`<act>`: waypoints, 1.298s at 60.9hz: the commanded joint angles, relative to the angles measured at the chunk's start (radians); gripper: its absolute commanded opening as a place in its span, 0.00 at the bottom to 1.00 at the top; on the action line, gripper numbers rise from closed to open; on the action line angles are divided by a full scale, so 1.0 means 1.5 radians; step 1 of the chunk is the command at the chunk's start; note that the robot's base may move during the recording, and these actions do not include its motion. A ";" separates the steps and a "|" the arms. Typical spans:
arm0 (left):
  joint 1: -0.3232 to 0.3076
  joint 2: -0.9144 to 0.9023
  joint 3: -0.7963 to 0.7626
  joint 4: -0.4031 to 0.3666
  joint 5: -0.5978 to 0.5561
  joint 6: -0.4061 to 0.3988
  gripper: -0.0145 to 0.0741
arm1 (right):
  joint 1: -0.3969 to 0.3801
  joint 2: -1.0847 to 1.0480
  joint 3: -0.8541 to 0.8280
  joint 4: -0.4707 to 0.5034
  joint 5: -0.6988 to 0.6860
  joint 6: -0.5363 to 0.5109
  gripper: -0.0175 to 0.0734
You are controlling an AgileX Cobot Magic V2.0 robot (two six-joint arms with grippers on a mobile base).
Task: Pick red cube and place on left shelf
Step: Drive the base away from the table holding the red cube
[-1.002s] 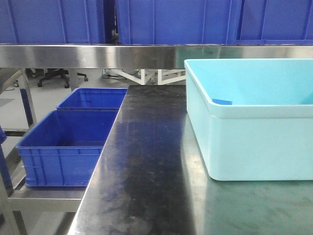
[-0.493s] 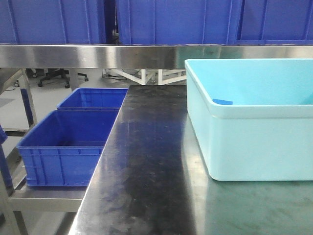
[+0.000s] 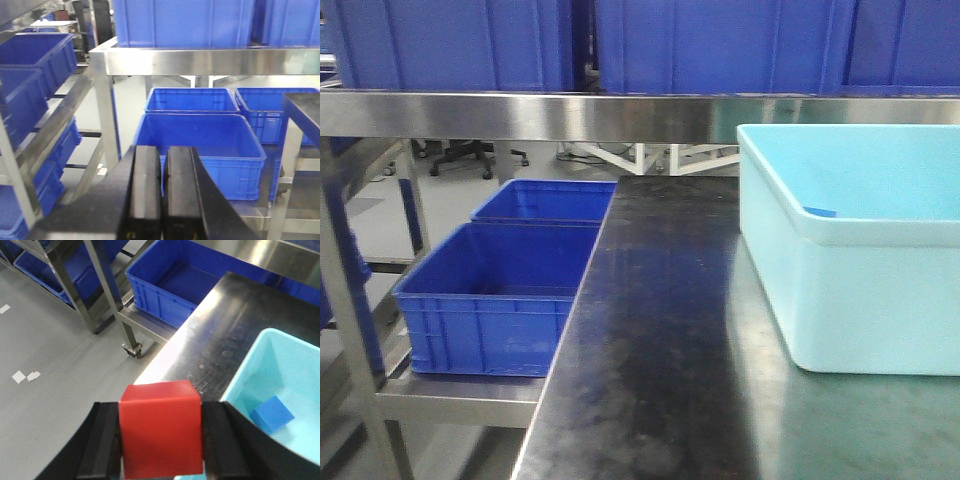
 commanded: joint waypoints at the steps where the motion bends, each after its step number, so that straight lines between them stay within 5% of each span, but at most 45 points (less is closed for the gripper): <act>1: 0.001 -0.010 0.016 -0.001 -0.058 -0.001 0.28 | 0.001 -0.019 -0.025 -0.003 -0.045 -0.004 0.25; 79: 0.001 -0.010 0.016 -0.001 -0.058 -0.001 0.28 | 0.001 -0.019 -0.025 -0.003 -0.045 -0.004 0.25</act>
